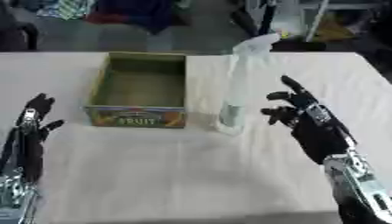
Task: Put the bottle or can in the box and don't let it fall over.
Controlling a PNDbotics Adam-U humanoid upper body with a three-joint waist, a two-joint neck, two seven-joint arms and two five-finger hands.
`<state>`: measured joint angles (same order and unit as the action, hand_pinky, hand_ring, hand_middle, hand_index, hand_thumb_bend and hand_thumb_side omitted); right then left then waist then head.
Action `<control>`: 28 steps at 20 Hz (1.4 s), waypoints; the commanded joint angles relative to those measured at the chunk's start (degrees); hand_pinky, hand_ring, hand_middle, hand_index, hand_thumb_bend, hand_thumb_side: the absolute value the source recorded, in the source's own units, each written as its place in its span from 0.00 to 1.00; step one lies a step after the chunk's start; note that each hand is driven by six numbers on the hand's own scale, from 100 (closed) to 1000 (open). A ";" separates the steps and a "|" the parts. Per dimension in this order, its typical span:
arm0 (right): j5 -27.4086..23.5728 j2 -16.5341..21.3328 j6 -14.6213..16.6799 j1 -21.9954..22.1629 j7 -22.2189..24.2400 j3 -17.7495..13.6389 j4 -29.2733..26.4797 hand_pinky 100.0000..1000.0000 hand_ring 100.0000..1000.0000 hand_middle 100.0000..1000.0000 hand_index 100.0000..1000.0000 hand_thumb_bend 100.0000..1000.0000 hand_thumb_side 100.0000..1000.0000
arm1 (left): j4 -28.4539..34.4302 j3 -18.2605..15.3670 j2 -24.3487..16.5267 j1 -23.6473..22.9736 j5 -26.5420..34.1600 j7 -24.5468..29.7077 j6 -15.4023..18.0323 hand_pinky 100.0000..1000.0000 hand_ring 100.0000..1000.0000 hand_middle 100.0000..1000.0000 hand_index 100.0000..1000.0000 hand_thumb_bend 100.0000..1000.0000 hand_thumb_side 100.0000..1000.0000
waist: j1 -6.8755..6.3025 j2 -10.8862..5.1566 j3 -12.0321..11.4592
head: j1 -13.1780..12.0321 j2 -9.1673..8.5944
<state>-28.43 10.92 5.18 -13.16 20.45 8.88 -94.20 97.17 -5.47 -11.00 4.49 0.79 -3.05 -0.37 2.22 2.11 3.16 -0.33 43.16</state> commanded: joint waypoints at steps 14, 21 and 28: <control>-2.26 1.01 -1.40 -1.05 1.09 1.36 -0.65 0.90 0.57 0.84 1.00 0.00 0.56 | 1.11 0.23 -0.32 0.46 0.17 0.25 0.08 0.79 1.00 0.85 0.96 0.00 0.99 | -0.04 -0.34 0.08 | 1.12 -0.72; -15.49 1.75 -9.58 -3.74 3.86 6.50 2.89 0.65 0.22 0.33 1.00 0.00 0.51 | 1.02 0.46 -0.28 0.48 0.16 0.46 0.05 0.79 1.00 0.85 0.96 0.00 0.99 | 0.04 -0.38 -0.28 | 2.32 -0.83; -24.43 1.83 -14.66 -5.95 3.52 8.41 4.62 0.50 0.09 0.12 1.00 0.00 0.49 | 0.98 0.54 -0.26 0.51 0.16 0.54 0.04 0.79 1.00 0.85 0.96 0.00 0.99 | 0.12 -0.39 -0.55 | 3.02 -0.93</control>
<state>-51.41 11.86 -8.83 -18.19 24.06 17.33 -89.19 97.16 -5.12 -10.99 4.49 0.79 -2.68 -0.39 2.49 2.12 2.68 2.48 42.73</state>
